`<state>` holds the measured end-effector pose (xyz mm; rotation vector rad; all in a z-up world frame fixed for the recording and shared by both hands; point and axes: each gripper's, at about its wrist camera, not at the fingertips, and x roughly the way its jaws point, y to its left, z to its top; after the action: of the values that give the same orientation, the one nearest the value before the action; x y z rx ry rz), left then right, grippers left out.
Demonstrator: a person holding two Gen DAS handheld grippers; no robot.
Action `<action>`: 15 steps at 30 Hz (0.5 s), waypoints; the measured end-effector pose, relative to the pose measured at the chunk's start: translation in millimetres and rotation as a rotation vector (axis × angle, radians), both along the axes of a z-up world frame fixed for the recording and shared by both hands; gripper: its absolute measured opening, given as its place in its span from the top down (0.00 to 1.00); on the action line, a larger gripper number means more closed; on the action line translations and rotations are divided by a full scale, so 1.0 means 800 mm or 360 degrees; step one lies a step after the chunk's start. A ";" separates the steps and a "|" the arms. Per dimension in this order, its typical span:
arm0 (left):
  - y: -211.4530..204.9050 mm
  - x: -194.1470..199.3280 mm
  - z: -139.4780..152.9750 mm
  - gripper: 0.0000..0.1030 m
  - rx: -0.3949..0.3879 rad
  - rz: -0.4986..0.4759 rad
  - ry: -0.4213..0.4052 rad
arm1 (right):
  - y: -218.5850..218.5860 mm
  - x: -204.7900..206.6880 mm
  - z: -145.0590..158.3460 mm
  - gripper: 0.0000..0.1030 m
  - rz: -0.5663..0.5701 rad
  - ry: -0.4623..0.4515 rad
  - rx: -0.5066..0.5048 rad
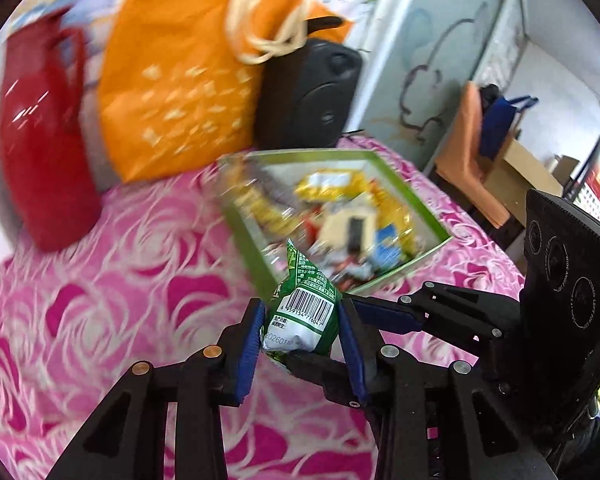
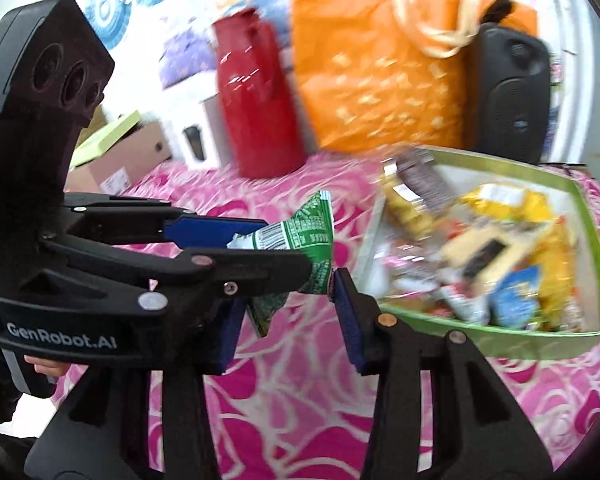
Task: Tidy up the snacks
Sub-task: 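Carry the green packet into the green box and open the right tool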
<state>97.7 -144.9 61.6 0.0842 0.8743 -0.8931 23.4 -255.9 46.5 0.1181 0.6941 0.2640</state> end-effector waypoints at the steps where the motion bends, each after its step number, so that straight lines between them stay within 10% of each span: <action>1: -0.013 0.003 0.004 0.64 -0.0005 -0.0021 -0.0009 | -0.011 0.000 0.003 0.56 -0.0033 -0.0013 0.0004; 15: -0.127 0.066 0.016 0.63 -0.0043 -0.0122 0.0031 | -0.118 0.036 0.008 0.55 -0.0238 -0.0136 -0.0044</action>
<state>150.5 -246.5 74.2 0.0860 0.8814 -0.9786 52.1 -350.2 53.1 0.1310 0.6007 0.1154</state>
